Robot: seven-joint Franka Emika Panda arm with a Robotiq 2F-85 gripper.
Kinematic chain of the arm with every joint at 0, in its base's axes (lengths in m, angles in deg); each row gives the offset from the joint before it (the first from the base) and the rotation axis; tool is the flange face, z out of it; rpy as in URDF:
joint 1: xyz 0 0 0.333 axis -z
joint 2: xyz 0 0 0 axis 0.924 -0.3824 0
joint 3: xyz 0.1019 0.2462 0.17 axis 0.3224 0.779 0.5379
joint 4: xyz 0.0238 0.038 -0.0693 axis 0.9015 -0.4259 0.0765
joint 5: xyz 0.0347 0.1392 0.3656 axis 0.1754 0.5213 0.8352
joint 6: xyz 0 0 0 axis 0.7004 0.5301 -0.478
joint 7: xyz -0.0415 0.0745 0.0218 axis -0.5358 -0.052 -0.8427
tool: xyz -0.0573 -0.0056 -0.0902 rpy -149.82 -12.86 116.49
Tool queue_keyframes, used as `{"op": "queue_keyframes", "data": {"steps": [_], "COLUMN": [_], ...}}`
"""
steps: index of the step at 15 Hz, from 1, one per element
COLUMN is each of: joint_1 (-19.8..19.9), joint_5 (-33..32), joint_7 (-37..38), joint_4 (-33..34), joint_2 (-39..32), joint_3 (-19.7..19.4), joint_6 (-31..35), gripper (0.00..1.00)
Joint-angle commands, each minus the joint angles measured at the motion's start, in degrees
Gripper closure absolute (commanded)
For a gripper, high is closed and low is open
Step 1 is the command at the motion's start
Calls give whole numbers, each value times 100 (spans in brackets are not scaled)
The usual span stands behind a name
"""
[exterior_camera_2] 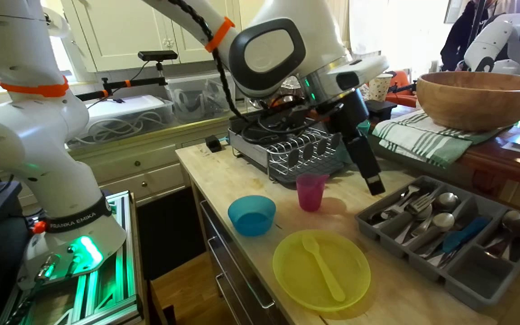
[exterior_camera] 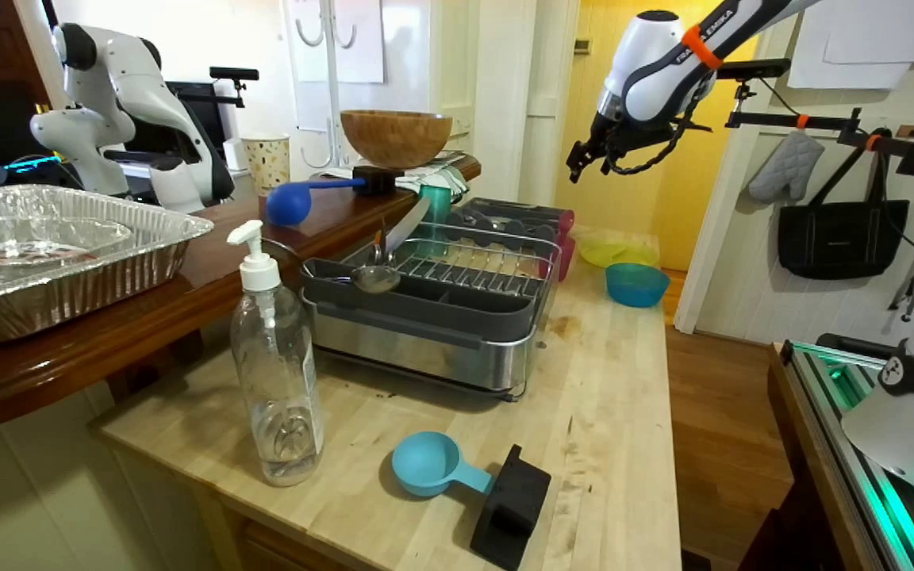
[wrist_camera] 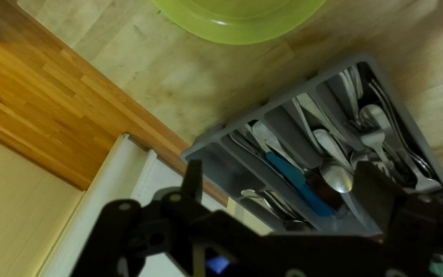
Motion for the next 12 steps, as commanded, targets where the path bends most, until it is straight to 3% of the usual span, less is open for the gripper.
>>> {"op": "queue_keyframes", "data": {"steps": [1, 4, 5, 8, 12], "joint_1": [14, -7, -117, -98, -94], "joint_5": [865, 1158, 1046, 1122, 1128], "joint_7": [-553, -638, -626, -626, -625], "joint_4": [1002, 1741, 1133, 1563, 1643], "joint_2": [-1007, -1567, -1089, -1468, -1523], "joint_3": [8, -56, -127, -136, -141], "joint_6": [99, -175, 28, 10, 2], "gripper": [0, 0, 0, 0, 0]}}
